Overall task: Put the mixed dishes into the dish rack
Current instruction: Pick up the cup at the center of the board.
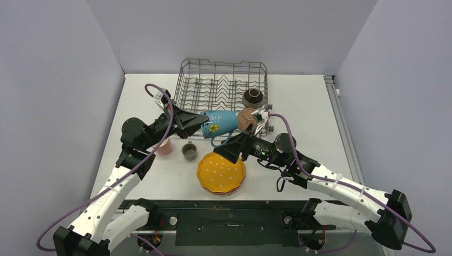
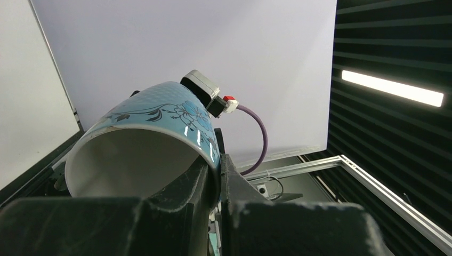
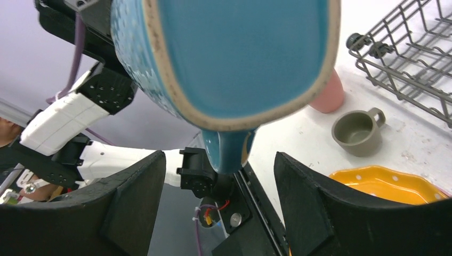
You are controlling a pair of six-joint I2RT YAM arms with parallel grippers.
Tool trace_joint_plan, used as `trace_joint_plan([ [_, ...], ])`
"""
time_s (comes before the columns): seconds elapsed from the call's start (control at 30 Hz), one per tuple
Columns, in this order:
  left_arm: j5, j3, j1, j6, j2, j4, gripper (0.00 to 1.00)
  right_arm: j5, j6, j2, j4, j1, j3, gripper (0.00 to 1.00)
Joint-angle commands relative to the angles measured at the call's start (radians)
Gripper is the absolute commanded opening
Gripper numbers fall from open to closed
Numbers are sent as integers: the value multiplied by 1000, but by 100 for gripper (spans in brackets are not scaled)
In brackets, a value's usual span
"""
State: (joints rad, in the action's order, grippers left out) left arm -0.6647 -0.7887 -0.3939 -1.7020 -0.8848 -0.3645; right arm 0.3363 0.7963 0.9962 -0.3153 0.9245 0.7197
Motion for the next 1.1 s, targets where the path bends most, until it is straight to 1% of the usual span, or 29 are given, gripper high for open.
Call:
trace_joint_plan([
  [0.0,-12,-13,-9,-64,16,-165,0,64,31,14,-185,3,32,69],
  [0.13,-17,-14,-12,-75,12,-170,0,91,79,40,-280,4,18,66],
  [0.27,-19,1,-18,-108,6,-208,0,111,128,68,-369,4,5,60],
  [0.33,-19,9,-20,-119,8,-219,0,117,140,75,-394,5,2,55],
  [0.53,-16,15,-20,-129,15,-214,0,128,160,93,-430,6,-3,49],
  [0.67,-16,9,-21,-130,15,-214,0,123,171,100,-456,13,-20,48],
  [0.9,-16,-8,-22,-119,10,-198,0,95,147,93,-430,29,-47,47],
  [1.07,-12,-12,-29,-114,6,-194,0,81,148,104,-446,38,-48,38],
])
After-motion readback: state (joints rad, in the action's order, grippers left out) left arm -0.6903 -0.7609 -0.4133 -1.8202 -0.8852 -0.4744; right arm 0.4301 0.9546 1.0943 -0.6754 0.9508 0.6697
